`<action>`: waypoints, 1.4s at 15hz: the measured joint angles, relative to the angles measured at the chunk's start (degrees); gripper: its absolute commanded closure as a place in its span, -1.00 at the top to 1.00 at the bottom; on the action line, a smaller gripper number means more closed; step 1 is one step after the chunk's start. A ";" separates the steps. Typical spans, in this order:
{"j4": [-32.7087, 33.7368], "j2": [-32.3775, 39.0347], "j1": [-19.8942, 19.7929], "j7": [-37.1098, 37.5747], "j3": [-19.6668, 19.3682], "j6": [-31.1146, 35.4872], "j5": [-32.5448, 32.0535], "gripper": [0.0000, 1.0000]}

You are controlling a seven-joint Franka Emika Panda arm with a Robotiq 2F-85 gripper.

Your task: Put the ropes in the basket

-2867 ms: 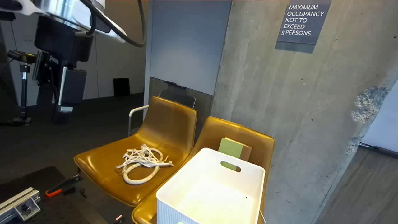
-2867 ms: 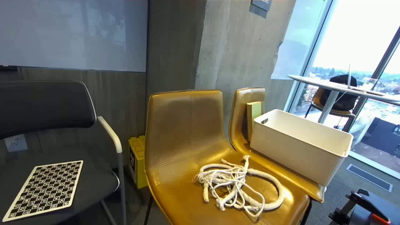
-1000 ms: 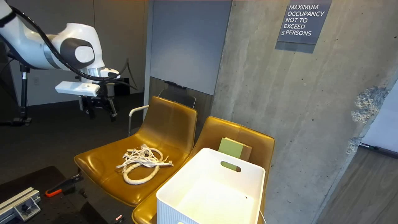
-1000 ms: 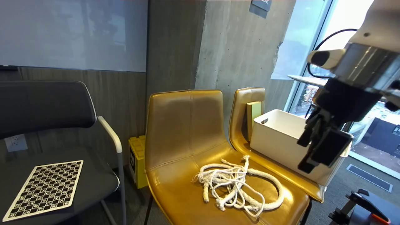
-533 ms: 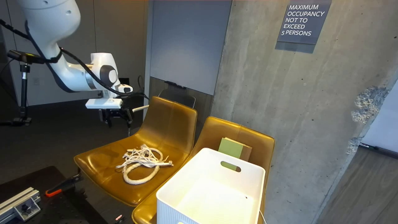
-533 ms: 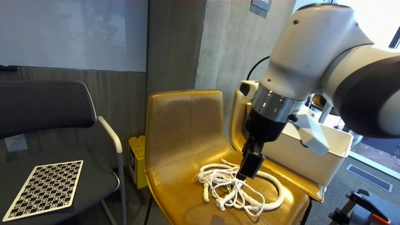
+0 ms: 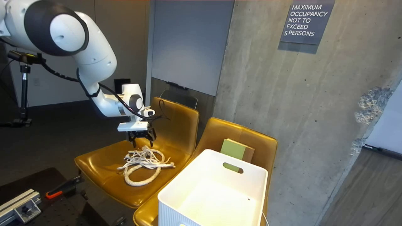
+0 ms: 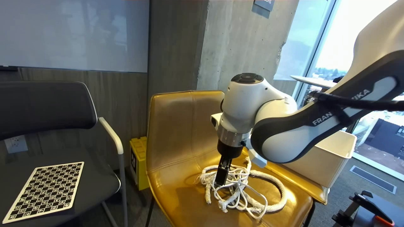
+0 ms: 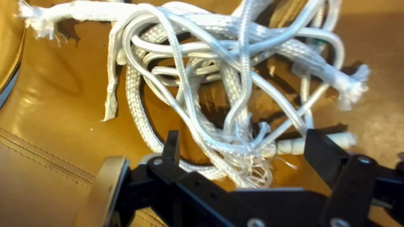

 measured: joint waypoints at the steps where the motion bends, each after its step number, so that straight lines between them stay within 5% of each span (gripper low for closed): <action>1: 2.42 2.30 -0.01 -0.57 -0.55 -0.84 0.01 1.00; 5: 10.53 10.17 0.03 -2.36 -1.59 -5.18 0.04 1.00; 6: 12.30 11.79 0.05 -2.66 -1.67 -6.33 0.05 0.86; 7: 13.96 13.13 0.08 -2.93 -1.68 -7.60 0.05 0.45; 10: 17.94 15.48 0.06 -4.04 -1.71 -11.61 0.19 0.23; 17: 17.28 14.03 -0.97 -4.88 -1.72 -17.06 1.55 -0.85; 21: 13.11 10.75 -3.46 -5.71 -1.75 -18.50 2.62 -1.00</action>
